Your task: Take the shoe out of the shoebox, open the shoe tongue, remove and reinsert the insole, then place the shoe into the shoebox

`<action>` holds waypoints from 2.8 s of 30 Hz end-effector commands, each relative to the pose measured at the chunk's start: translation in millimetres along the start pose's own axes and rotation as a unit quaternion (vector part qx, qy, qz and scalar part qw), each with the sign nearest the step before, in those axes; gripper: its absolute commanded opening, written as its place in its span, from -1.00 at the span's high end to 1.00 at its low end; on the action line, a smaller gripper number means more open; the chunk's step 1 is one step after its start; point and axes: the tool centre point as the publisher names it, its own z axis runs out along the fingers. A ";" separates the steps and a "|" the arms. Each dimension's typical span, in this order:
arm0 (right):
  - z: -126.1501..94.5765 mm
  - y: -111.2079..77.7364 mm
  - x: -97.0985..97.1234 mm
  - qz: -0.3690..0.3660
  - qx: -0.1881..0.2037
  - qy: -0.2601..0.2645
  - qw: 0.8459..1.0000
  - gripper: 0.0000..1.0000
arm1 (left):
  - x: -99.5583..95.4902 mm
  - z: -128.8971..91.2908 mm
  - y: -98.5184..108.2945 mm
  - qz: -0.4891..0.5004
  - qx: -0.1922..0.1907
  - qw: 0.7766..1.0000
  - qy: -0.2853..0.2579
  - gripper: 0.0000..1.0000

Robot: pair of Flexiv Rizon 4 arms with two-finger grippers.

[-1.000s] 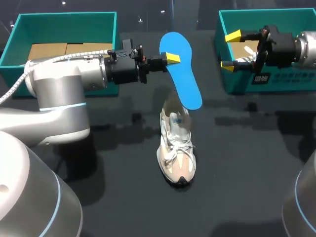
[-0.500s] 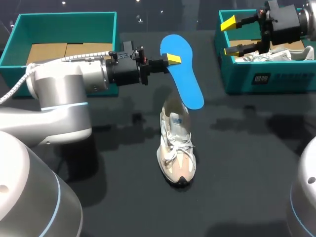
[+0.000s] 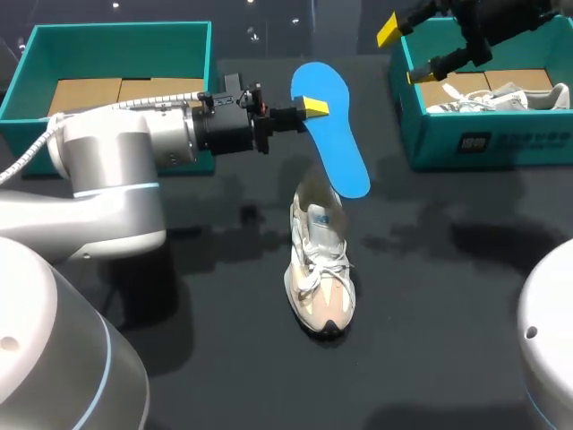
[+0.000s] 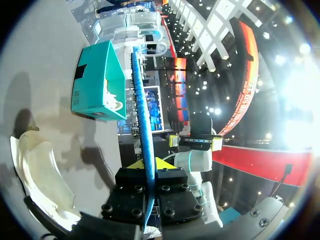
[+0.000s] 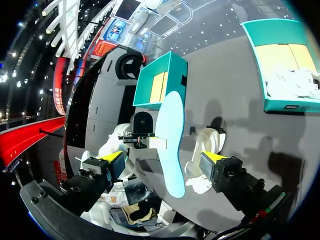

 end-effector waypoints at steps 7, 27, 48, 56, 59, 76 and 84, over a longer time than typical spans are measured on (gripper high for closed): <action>8.9 -10.1 30.2 -0.011 0.038 -0.311 0.950 -1.00 | -0.8 0.6 0.8 0.000 0.001 1.000 0.001 1.00; 46.7 -15.8 70.7 0.007 -0.028 -0.483 0.875 -1.00 | -0.8 0.6 0.8 0.000 0.001 1.000 0.001 1.00; 47.8 -15.7 72.6 0.014 -0.016 -0.468 0.884 -1.00 | -0.8 0.6 0.8 0.000 0.001 1.000 0.001 1.00; 41.6 -14.1 67.8 0.023 -0.014 -0.433 0.901 -1.00 | -0.8 0.6 0.8 0.000 0.001 1.000 0.001 1.00; 36.7 -14.3 65.0 0.033 -0.016 -0.416 0.908 -1.00 | -0.8 0.6 0.8 0.000 0.001 1.000 0.001 1.00; 7.7 -26.7 36.7 0.113 -0.015 -0.265 0.958 -1.00 | -0.8 0.6 0.8 0.000 0.001 1.000 0.001 1.00; -2.9 -34.0 19.7 0.135 -0.007 -0.177 0.975 -1.00 | -0.8 0.6 0.8 0.000 0.001 1.000 0.001 1.00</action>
